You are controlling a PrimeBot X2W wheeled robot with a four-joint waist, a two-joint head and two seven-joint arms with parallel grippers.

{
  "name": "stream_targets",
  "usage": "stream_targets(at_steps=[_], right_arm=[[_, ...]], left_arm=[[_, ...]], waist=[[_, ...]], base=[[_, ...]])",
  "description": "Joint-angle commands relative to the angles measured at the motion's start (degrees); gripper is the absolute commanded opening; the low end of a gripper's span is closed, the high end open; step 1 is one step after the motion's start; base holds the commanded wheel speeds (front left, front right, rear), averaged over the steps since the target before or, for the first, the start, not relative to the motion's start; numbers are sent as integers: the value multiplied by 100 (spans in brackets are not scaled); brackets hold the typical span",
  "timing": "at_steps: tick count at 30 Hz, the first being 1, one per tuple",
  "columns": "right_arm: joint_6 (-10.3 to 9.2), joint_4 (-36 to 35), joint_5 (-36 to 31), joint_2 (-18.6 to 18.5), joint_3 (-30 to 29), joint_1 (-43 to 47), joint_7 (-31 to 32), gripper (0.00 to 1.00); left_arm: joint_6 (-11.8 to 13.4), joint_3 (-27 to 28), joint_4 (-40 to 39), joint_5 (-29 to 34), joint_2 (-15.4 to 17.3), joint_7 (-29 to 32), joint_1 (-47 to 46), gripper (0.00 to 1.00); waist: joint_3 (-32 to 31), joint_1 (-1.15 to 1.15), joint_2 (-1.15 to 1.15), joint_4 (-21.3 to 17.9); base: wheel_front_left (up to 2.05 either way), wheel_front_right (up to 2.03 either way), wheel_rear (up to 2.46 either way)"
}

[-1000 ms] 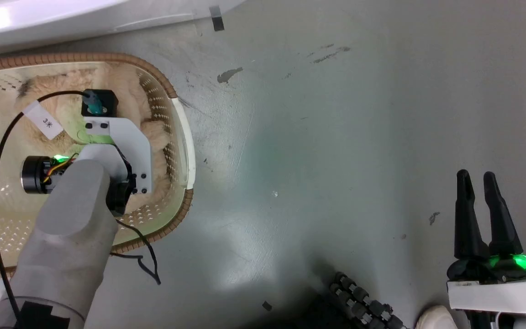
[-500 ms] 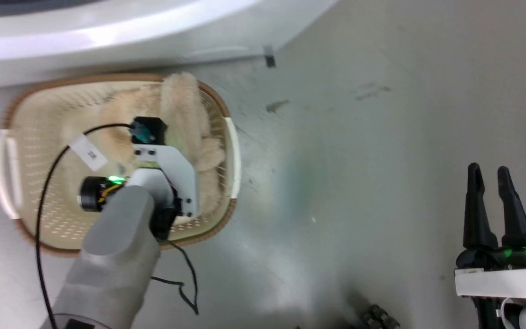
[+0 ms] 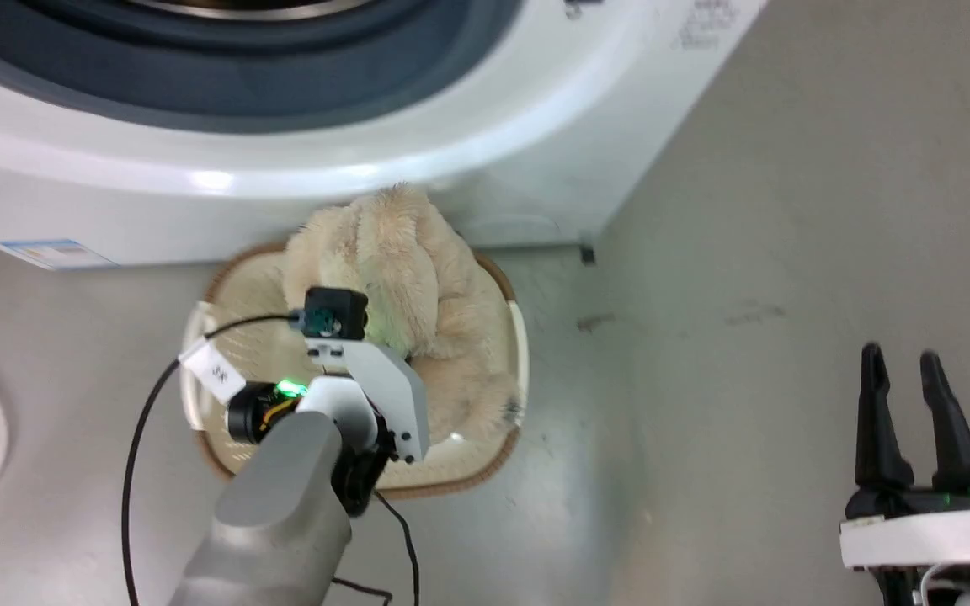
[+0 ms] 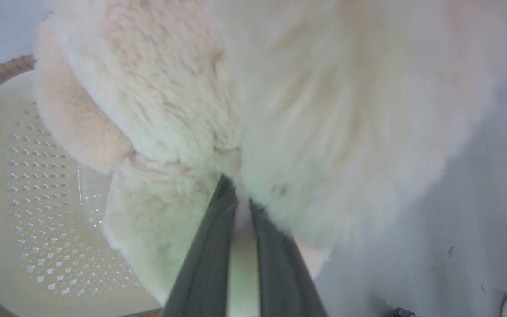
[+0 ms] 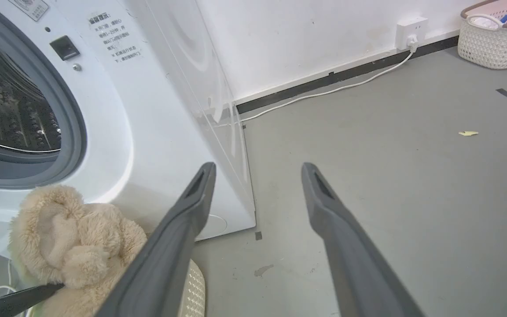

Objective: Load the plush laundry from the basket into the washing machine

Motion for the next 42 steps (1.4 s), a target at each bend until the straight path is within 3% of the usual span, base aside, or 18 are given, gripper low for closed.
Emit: stream_targets(at_steps=[1, 11, 24, 33, 42], right_arm=[[-4, 55, -48, -1, -35, 91, -25, 100], [-4, 237, -230, -1, -245, 357, -25, 100], [-4, 306, -306, -1, -336, 653, -25, 100], [-4, 230, -349, -1, -297, 651, -25, 100], [-4, 81, -400, -1, -306, 467, -25, 100]], left_arm=[[-45, -8, -65, -44, -24, -158, 99, 0], [-82, -148, -596, -117, -110, -1160, 577, 0], [305, -320, -1630, 321, -37, -2026, 972, 0], [509, -5, -1966, 436, 69, -2101, 691, 0], [500, 523, -2068, 553, 214, -2108, -81, 0]], waist=[[-411, 1, 0, 299], [-1122, 1, 0, 706], [-1671, 1, 0, 952], [-1590, 1, 0, 911], [-1021, 1, 0, 710]], base=[[0, 0, 0], [0, 0, 0], [0, 0, 0], [0, 0, 0], [0, 0, 0]])
